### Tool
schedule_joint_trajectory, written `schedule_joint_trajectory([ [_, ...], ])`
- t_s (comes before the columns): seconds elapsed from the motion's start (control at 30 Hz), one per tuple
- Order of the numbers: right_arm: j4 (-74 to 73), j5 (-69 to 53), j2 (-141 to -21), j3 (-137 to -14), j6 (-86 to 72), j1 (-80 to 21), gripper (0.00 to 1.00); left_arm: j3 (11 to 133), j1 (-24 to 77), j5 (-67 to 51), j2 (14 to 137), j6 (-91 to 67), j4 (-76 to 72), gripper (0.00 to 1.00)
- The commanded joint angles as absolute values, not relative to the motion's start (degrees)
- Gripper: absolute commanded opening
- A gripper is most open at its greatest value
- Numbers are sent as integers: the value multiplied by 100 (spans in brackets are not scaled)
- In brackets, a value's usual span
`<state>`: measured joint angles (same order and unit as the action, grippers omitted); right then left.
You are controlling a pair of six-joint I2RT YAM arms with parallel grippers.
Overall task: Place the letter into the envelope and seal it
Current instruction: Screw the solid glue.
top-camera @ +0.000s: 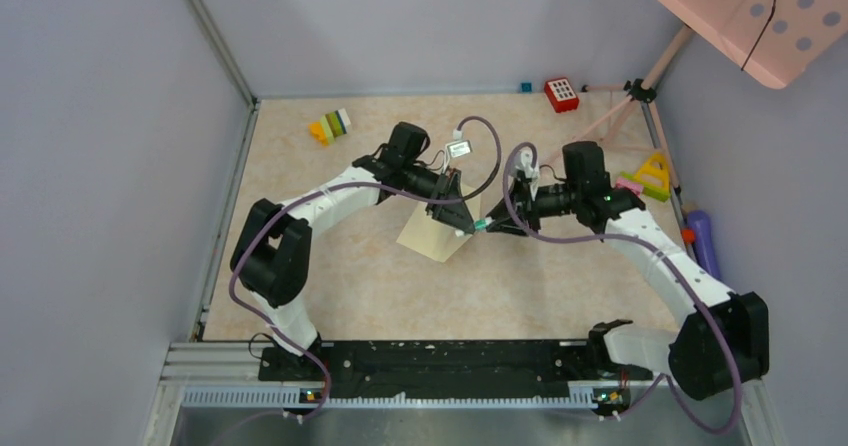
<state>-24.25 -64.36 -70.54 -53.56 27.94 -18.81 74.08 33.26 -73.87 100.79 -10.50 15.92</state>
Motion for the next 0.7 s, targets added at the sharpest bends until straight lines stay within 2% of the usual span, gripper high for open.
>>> schedule_joint_trajectory([
  [0.0, -1262, -6438, -6501, -4883, 3461, -2045, 42, 7349, 3339, -8005, 9996, -1709, 435, 11],
  [0.07, -993, -6377, -6328, -4773, 3316, -2040, 64, 7332, 3336, -7971, 9972, -1702, 428, 11],
  [0.17, -816, -6273, -6227, -4806, 2804, -2046, 75, 7366, 3328, -7845, 9912, -1506, 632, 11],
  [0.27, -1029, -6177, -6298, -5097, 1989, -2026, 77, 7581, 3309, -7541, 9850, -841, 1376, 11],
  [0.4, -2039, -6367, -6841, -5776, 1475, -1913, 76, 7762, 3304, -6676, 9622, 139, 2238, 11],
  [0.67, -2626, -7326, -8439, -6576, -535, -1310, 61, 7582, 3430, -5041, 8969, 924, 2426, 11],
])
